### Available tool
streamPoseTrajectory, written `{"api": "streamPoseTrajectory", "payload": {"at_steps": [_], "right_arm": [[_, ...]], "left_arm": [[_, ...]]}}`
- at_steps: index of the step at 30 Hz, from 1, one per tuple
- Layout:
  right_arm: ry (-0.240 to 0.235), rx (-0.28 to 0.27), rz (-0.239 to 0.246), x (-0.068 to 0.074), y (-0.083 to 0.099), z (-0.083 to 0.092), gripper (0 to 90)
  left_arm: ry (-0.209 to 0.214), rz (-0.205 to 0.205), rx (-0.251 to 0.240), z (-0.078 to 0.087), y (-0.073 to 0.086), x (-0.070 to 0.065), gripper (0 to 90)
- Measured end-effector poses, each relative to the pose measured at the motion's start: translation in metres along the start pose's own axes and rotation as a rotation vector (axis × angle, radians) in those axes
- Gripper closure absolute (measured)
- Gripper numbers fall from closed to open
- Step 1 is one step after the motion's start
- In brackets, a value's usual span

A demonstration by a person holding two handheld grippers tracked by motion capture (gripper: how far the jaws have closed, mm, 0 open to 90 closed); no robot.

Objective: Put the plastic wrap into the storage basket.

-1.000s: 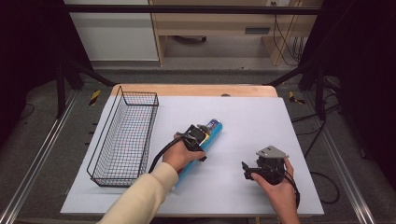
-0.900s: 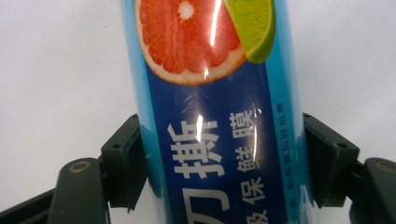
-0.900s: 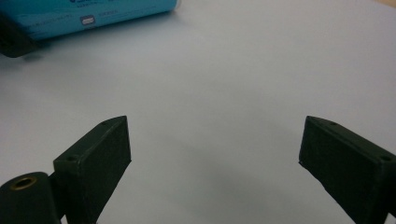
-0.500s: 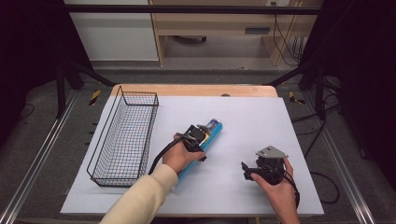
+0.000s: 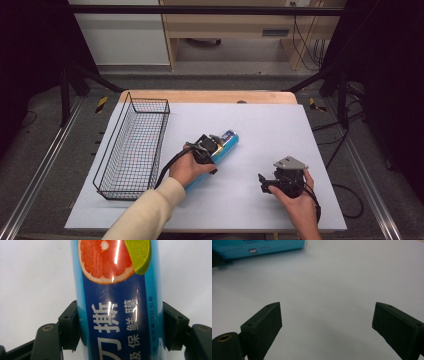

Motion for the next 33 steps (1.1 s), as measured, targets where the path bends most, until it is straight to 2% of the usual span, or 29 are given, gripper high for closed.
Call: {"api": "streamPoseTrajectory", "payload": {"at_steps": [4, 14, 23, 27, 33], "right_arm": [[0.0, 0.0, 0.0, 0.0, 0.0, 0.0, 9.4], [0.0, 0.002, 0.007, 0.0, 0.0, -0.001, 9.4], [0.0, 0.007, -0.001, 0.001, 0.001, -0.001, 9.4], [-0.002, 0.007, 0.0, 0.001, 0.001, -0.002, 9.4], [-0.001, 0.008, 0.001, 0.001, 0.002, -0.002, 9.4]], "left_arm": [[-0.005, -0.019, -0.002, 0.001, 0.002, 0.0, 30.6], [-0.007, -0.024, -0.021, 0.014, 0.003, 0.001, 31.1], [-0.027, -0.028, -0.045, 0.04, 0.006, 0.006, 31.3], [-0.031, -0.01, -0.069, 0.054, 0.007, 0.008, 31.4], [-0.054, -0.009, -0.08, 0.076, 0.011, 0.014, 31.4]]}}
Point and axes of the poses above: each handheld gripper's, and its own axes: z roughly backward along the jaws, y roughly out of its underside, x roughly to its left, the point moved 8 cm from there along -z, roughly forward along the jaws, and after that the axes turned 14 degrees about -z, right-handed, at the moved point
